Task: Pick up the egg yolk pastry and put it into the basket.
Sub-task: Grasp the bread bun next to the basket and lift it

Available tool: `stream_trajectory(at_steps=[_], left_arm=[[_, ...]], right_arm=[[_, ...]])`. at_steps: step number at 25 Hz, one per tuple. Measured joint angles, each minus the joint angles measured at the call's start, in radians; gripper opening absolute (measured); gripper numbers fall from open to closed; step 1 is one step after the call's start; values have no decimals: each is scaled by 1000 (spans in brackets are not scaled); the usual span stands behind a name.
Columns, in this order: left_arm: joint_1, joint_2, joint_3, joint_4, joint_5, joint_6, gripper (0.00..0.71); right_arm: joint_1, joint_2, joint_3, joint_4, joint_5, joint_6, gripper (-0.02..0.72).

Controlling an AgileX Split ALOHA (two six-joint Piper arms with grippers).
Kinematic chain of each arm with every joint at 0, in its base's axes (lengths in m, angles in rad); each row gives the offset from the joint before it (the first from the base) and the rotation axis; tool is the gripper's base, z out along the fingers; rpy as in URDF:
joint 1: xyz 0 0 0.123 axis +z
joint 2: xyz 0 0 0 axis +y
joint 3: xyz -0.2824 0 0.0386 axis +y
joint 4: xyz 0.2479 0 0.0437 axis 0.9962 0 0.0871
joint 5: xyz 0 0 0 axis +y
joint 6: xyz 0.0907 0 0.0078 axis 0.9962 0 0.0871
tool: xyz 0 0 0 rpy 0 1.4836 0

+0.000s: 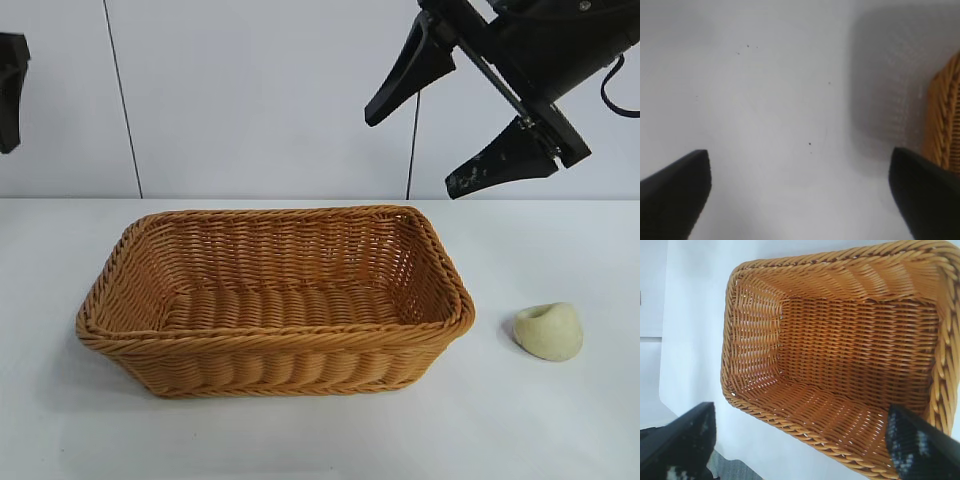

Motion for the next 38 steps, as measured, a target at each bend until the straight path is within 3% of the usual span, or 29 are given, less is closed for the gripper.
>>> stream_trajectory(at_steps=[8, 15, 18, 23, 27, 32, 38], left_arm=[[0, -411, 414, 9, -10, 0, 692], [0, -786, 758, 9, -137, 1, 692], [0, -936, 826, 9, -138, 13, 692], [0, -1162, 836, -24, -139, 58, 692], [0, -1327, 836, -37, -139, 69, 692], [0, -1495, 836, -39, -139, 71, 692], [0, -1509, 836, -39, -139, 73, 692]], right_arm=[[0, 0, 0, 0, 0, 0, 655], [0, 0, 0, 0, 0, 0, 655], [0, 0, 0, 0, 0, 0, 655], [0, 0, -10, -25, 8, 0, 655], [0, 0, -69, -125, 46, 33, 655], [0, 0, -160, -348, 108, 182, 655], [-7, 0, -204, -625, 170, 325, 655]])
